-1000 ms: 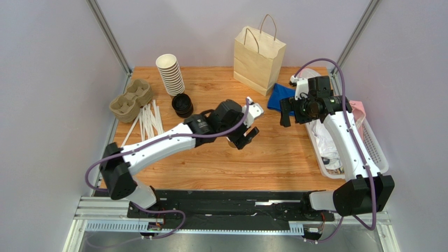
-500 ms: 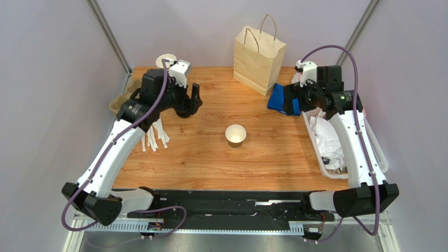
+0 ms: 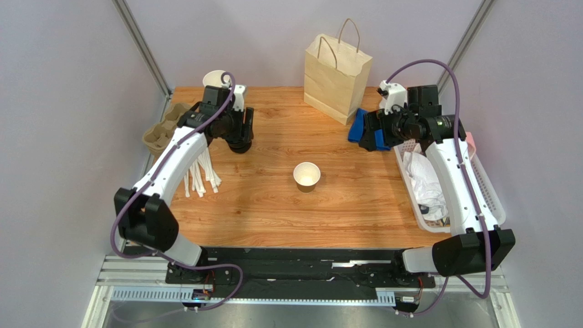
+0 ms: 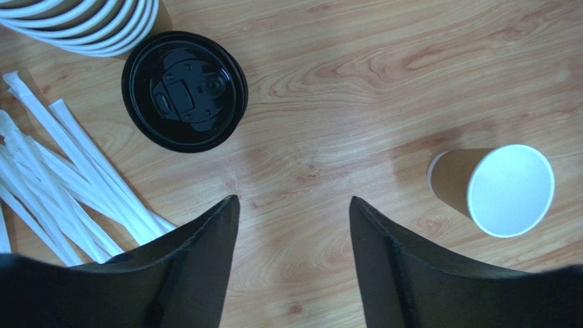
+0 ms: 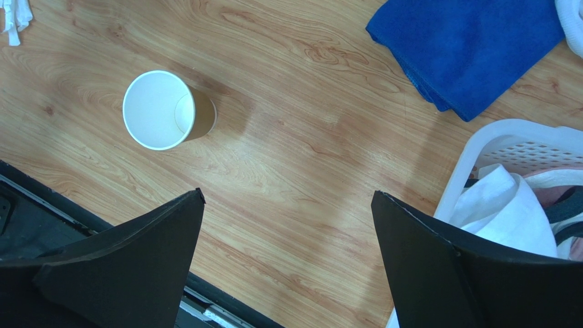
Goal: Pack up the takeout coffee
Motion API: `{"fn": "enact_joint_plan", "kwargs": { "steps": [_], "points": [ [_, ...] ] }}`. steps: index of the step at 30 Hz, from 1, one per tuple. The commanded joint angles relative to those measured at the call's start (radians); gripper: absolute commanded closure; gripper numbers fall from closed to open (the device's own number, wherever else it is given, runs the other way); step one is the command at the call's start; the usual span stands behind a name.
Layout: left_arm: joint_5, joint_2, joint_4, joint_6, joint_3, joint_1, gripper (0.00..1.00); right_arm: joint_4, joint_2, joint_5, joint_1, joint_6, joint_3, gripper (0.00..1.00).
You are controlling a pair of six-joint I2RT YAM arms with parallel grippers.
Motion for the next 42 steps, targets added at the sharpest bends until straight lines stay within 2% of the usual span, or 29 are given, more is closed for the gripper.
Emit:
{"fn": "enact_joint_plan", "kwargs": {
  "steps": [1,7,11,24,42],
  "points": [
    [-0.014,0.095,0.018,0.015,0.102,0.001,0.35,0.043,-0.032,-0.034,-0.003,0.024,-0.009,0.00],
    [-0.076,0.216,0.024,0.028,0.168,0.002,0.52,0.044,-0.029,-0.035,-0.003,0.013,-0.026,0.00],
    [-0.100,0.267,0.036,0.028,0.191,0.006,0.59,0.042,-0.032,-0.052,-0.003,0.009,-0.035,0.00],
    [-0.144,0.376,0.033,0.006,0.266,0.027,0.60,0.034,-0.012,-0.068,-0.003,-0.005,-0.031,0.00],
    [-0.144,0.436,0.059,0.031,0.261,0.033,0.62,0.027,0.023,-0.065,-0.003,-0.005,-0.011,0.00]
  ]
}}
